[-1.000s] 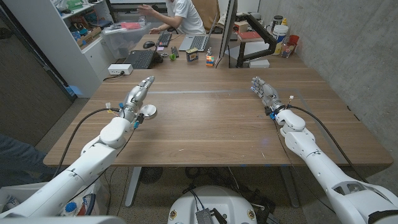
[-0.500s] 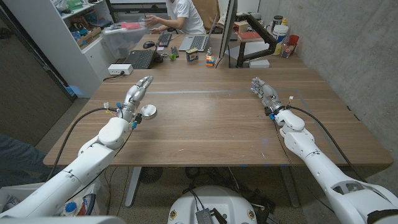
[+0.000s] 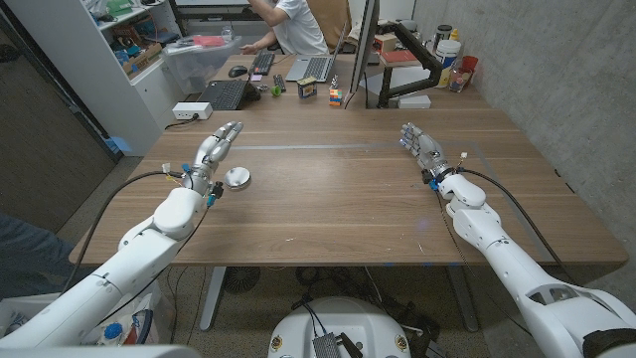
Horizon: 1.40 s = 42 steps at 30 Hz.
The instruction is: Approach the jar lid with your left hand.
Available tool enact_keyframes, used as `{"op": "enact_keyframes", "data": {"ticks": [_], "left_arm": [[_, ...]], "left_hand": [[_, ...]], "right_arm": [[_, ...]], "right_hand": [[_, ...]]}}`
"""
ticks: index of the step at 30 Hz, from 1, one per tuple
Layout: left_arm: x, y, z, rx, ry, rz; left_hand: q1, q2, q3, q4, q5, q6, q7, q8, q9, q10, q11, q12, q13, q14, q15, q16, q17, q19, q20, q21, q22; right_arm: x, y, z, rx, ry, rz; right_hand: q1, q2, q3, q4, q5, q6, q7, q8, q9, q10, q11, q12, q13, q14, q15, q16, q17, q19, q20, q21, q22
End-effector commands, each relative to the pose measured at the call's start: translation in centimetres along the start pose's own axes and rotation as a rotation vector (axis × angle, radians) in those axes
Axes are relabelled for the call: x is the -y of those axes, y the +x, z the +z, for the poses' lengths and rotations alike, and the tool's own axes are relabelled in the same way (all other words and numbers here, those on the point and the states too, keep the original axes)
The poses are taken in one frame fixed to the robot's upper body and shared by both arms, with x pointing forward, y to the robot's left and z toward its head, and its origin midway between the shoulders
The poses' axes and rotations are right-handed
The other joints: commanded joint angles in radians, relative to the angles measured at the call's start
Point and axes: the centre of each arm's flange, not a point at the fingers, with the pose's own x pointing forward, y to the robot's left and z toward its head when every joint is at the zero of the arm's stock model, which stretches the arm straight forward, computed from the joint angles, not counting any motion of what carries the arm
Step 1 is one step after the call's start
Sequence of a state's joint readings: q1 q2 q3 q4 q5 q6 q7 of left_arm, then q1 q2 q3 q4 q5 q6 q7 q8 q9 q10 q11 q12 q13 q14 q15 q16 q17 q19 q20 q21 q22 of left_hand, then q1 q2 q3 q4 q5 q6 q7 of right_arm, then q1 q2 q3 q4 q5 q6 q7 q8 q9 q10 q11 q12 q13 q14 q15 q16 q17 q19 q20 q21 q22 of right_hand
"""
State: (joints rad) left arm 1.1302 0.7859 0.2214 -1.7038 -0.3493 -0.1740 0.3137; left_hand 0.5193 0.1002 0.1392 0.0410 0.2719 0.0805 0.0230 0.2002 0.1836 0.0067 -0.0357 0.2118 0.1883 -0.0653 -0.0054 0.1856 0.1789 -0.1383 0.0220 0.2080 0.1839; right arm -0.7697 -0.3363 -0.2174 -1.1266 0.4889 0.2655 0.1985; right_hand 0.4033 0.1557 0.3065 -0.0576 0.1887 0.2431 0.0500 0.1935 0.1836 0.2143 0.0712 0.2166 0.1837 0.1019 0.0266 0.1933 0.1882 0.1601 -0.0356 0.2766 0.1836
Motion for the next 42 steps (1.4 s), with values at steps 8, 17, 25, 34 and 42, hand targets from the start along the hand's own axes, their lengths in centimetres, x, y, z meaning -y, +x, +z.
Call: {"op": "enact_keyframes", "data": {"ticks": [8, 17, 25, 34, 42], "left_arm": [[-1.6, -0.8, 0.2, -0.005, 0.064, 0.031], [-2.2, -0.7, 0.4, -0.006, 0.087, 0.035], [-2.6, -0.2, 0.9, -0.006, 0.122, 0.025], [-2.7, 0.4, 1.1, -0.017, 0.182, 0.017], [-2.5, 0.9, 1.4, -0.03, 0.266, 0.008]], "left_hand": [[0.013, -0.001, 0.004, -0.007, 0.0, 0.012, 0.001, 0.01, 0.005, 0.011, -0.005, 0.004, 0.006, 0.003, -0.006, 0.008, 0.005, -0.007, 0.011, -0.002, 0.004], [0.017, 0.0, 0.005, -0.009, 0.0, 0.014, -0.001, 0.01, 0.005, 0.012, -0.009, 0.003, 0.006, 0.003, -0.009, 0.007, 0.005, -0.01, 0.015, -0.002, 0.005], [0.02, 0.001, 0.005, -0.011, -0.001, 0.015, -0.003, 0.009, 0.005, 0.013, -0.01, 0.003, 0.006, 0.004, -0.01, 0.007, 0.005, -0.01, 0.018, -0.002, 0.005], [0.024, 0.001, 0.006, -0.013, -0.001, 0.014, -0.009, 0.008, 0.005, 0.012, -0.013, 0.002, 0.006, 0.007, -0.012, 0.007, 0.005, -0.007, 0.021, 0.0, 0.005], [0.03, 0.002, 0.007, -0.017, 0.0, 0.017, -0.019, 0.008, 0.006, 0.017, -0.023, 0.003, 0.006, 0.011, -0.018, 0.008, 0.005, -0.006, 0.03, 0.001, 0.005]], "right_arm": [[0.1, 0.3, 0.3, 0.004, -0.005, -0.005], [0.0, 0.4, 0.7, 0.021, -0.009, -0.003], [-0.1, 0.3, 0.7, 0.019, -0.012, -0.006], [0.0, -0.1, 0.6, 0.011, -0.017, -0.014], [0.0, -0.4, 0.5, 0.011, -0.013, -0.019]], "right_hand": [[0.008, 0.003, -0.002, -0.001, 0.004, 0.002, -0.004, 0.0, 0.004, 0.009, -0.001, -0.001, 0.003, 0.009, 0.002, 0.003, 0.003, 0.012, -0.006, -0.007, 0.004], [0.007, 0.003, -0.002, -0.001, 0.004, 0.003, -0.003, 0.0, 0.004, 0.009, -0.001, -0.001, 0.003, 0.009, 0.002, 0.003, 0.003, 0.012, -0.006, -0.009, 0.004], [0.007, 0.002, -0.003, -0.001, 0.004, 0.004, -0.001, 0.0, 0.004, 0.009, 0.0, -0.001, 0.003, 0.009, 0.001, 0.002, 0.002, 0.013, -0.006, -0.01, 0.004], [0.007, 0.002, -0.003, -0.001, 0.004, 0.003, -0.003, 0.0, 0.004, 0.009, -0.001, -0.001, 0.003, 0.01, 0.002, 0.003, 0.002, 0.014, -0.006, -0.011, 0.004], [0.007, 0.002, -0.004, -0.001, 0.004, 0.003, -0.003, 0.0, 0.004, 0.009, -0.001, -0.001, 0.003, 0.008, 0.001, 0.002, 0.002, 0.014, -0.005, -0.013, 0.004]]}}
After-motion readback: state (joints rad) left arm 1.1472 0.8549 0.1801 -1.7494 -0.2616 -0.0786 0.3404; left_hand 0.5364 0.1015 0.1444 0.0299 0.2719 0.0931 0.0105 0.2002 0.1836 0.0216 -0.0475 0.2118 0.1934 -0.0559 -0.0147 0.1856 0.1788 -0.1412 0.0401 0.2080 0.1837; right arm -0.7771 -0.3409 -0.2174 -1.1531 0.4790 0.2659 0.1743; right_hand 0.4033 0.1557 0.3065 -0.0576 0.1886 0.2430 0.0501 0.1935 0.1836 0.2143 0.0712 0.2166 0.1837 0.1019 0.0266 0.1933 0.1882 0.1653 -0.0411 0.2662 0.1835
